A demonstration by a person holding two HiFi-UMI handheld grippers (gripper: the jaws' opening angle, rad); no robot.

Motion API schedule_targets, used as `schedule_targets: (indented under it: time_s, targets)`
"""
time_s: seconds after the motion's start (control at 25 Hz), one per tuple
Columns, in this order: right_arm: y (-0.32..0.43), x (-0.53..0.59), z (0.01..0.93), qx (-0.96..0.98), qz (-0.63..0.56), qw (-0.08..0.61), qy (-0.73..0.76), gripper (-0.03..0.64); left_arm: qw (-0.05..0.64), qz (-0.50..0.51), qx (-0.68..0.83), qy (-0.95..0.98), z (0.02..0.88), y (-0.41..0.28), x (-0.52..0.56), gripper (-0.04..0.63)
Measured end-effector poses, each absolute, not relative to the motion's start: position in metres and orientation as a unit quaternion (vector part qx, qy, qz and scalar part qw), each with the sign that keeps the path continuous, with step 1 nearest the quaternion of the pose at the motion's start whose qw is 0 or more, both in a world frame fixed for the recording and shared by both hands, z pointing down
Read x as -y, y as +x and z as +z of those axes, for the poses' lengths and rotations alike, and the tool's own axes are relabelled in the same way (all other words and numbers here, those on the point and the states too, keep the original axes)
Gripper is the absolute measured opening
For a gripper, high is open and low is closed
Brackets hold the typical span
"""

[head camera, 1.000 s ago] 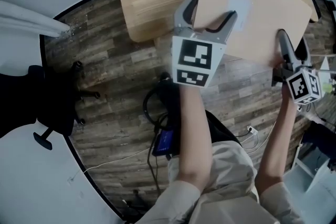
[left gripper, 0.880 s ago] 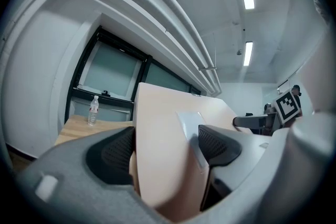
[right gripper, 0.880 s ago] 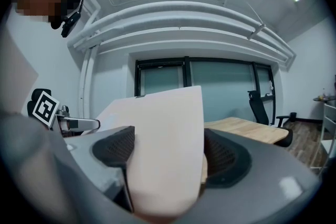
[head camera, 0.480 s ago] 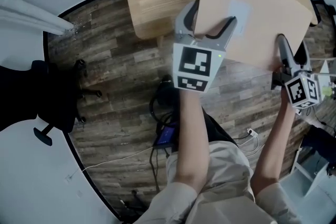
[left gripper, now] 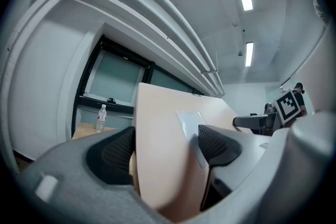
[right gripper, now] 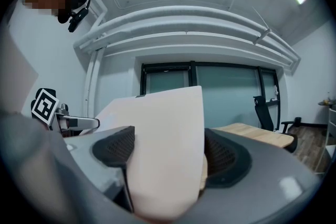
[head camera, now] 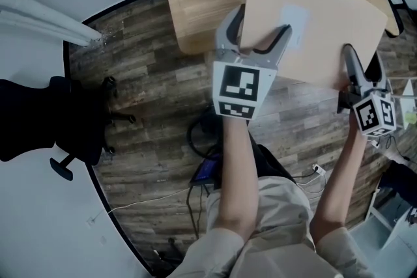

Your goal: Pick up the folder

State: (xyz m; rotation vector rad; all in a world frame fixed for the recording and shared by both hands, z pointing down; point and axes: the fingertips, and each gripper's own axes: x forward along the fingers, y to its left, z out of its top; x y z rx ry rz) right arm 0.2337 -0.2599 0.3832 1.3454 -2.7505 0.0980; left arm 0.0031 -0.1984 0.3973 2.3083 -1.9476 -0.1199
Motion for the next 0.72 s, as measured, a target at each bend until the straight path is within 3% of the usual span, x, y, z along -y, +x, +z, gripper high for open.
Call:
schedule_targets:
  time_s: [0.72]
  targets:
    - [0.217,0.248,0.364,0.903,0.026,0.028,0.429,0.413,0.05,-0.04,0.654,0.754,0.38,-0.008,0.182,0.385]
